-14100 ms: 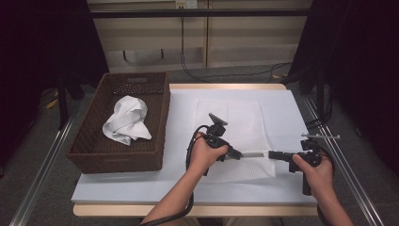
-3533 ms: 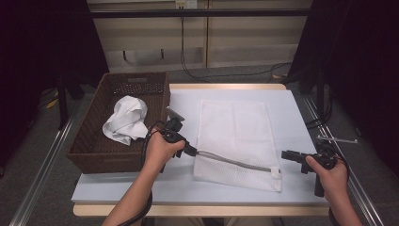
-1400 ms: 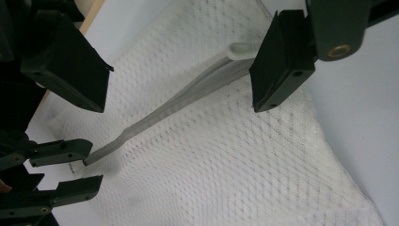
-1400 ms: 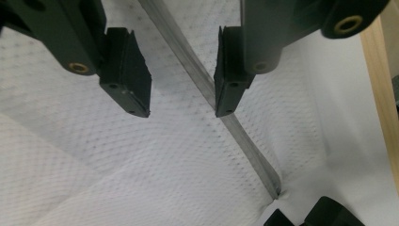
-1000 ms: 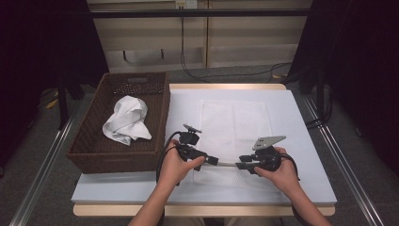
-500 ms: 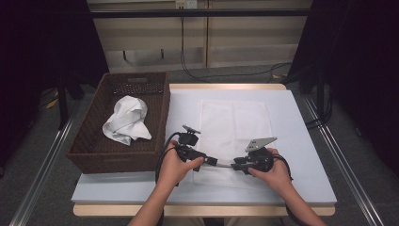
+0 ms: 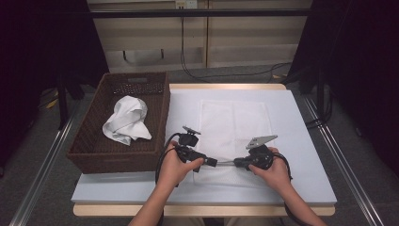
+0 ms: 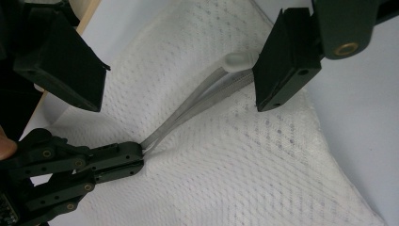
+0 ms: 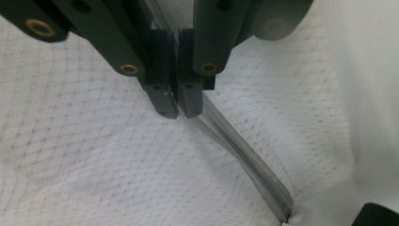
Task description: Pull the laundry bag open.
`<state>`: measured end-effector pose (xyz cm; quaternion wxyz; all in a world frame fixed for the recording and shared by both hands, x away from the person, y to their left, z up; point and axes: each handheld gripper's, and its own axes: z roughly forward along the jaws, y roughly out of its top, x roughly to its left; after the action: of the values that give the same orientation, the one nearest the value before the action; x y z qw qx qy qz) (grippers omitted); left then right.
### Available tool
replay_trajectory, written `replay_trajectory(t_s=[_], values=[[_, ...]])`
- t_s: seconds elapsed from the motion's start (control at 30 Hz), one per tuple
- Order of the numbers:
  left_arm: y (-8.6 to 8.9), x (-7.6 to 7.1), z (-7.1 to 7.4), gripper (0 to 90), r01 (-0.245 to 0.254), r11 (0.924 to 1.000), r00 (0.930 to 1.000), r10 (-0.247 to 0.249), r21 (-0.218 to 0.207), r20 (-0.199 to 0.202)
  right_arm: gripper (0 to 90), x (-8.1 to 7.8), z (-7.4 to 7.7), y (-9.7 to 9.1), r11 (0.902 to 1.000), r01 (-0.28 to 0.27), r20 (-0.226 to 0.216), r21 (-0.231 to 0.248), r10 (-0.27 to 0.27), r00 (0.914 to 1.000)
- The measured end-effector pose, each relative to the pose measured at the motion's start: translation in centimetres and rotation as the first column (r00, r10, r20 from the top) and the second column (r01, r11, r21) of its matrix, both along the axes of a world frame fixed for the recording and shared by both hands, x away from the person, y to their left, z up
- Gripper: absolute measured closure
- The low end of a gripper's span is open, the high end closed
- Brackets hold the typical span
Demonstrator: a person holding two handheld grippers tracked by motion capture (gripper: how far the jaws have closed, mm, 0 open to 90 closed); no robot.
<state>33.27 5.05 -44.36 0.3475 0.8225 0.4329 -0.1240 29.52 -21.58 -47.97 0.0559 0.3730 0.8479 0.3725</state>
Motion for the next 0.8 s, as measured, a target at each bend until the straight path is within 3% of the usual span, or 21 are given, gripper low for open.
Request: replay_trajectory(t_s=[0.17,0.23,0.3,0.57,0.8], values=[[0.2,0.1,0.0,17.3,0.028,0.9994,0.9996,-0.028,0.019,0.005,89.5,0.1,0.3,-0.2,0.9998,-0.009,-0.006,0.017,0.009,0.9999],[0.0,-0.1,0.0,17.4,0.0,1.0,1.0,0.0,0.007,0.005,89.6,0.1,0.6,-0.3,0.9998,-0.015,0.0,0.016,0.015,0.9999],[0.2,0.0,0.1,17.4,0.032,0.9991,0.9993,-0.033,0.029,0.016,89.7,0.1,0.8,-0.4,0.9995,-0.012,0.0,0.028,0.012,0.9999],[0.1,-0.1,0.2,17.4,0.028,0.9995,0.9995,-0.029,0.012,0.012,90.0,0.1,1.5,-0.6,0.999,-0.01,0.001,0.044,0.01,0.9999],[0.2,0.0,0.3,17.4,0.026,0.9996,0.9996,-0.026,0.012,0.014,90.0,0.2,1.9,-0.5,0.9988,-0.04,0.011,0.027,0.04,0.9991]])
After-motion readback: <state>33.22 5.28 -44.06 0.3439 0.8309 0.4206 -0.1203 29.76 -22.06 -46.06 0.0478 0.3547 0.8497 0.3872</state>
